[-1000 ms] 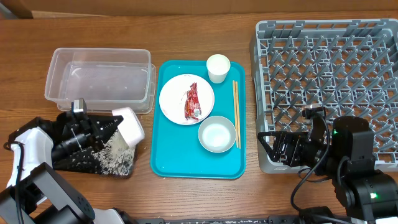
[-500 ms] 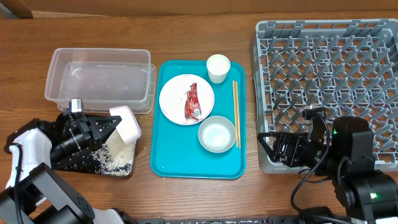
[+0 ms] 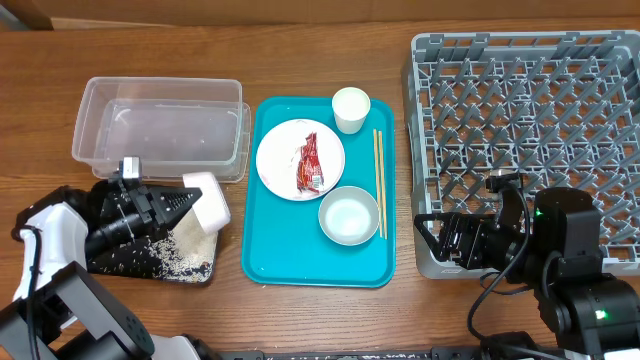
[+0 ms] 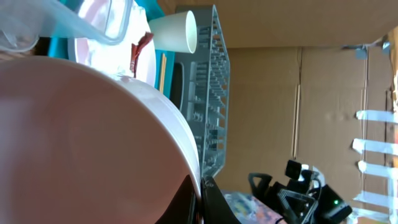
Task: Sort waste into correct bins and load items into the dishwasher
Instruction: 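Tip the pink bowl over the black tray to pour out rice, then return the emptied pink bowl to the teal tray with left gripper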
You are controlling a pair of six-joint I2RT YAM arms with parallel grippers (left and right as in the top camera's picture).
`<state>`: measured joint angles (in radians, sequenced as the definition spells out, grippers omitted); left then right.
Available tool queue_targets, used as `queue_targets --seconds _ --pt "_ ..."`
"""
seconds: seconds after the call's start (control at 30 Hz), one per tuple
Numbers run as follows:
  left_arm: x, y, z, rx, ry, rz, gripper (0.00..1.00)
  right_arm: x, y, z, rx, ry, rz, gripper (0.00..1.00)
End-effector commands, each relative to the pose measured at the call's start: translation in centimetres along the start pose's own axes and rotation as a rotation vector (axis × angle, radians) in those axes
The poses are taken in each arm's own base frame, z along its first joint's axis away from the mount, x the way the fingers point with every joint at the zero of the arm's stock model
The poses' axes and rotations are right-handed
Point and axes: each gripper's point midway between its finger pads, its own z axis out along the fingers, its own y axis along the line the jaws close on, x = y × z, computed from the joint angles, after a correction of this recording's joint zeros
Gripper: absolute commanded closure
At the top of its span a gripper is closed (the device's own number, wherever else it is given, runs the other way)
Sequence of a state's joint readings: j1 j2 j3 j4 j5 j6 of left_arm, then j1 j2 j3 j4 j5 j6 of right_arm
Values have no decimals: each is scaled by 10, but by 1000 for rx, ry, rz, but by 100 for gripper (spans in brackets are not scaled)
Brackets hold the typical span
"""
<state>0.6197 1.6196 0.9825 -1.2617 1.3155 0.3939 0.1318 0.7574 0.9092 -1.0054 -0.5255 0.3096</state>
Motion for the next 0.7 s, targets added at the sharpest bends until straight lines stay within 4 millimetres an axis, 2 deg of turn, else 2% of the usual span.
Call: queue_targets --seconds 0.0,0.1,0.17,0.27,0.37,0.47,0.6,0.67 --pt "1 -30 8 50 21 72 96 -7 8 -6 -18 -23 -29 2" --pt "15 -56 32 40 140 197 96 -7 9 -6 -19 -25 -31 3" --pt "21 -68 50 -7 227 259 96 -8 9 -6 -21 -29 -33 7" --pt "22 -92 87 -53 309 327 96 -11 10 -6 -26 -39 -23 11" --pt "22 -125 131 -22 332 401 96 -11 13 -6 -41 -38 -17 12" --pt "23 -153 186 -17 288 461 96 -8 23 -7 -98 -18 -47 13" --pt "51 -201 249 148 289 534 96 0 37 -9 -185 18 -90 13" --pt "63 -215 271 219 296 529 96 3 42 -10 -211 29 -103 13"
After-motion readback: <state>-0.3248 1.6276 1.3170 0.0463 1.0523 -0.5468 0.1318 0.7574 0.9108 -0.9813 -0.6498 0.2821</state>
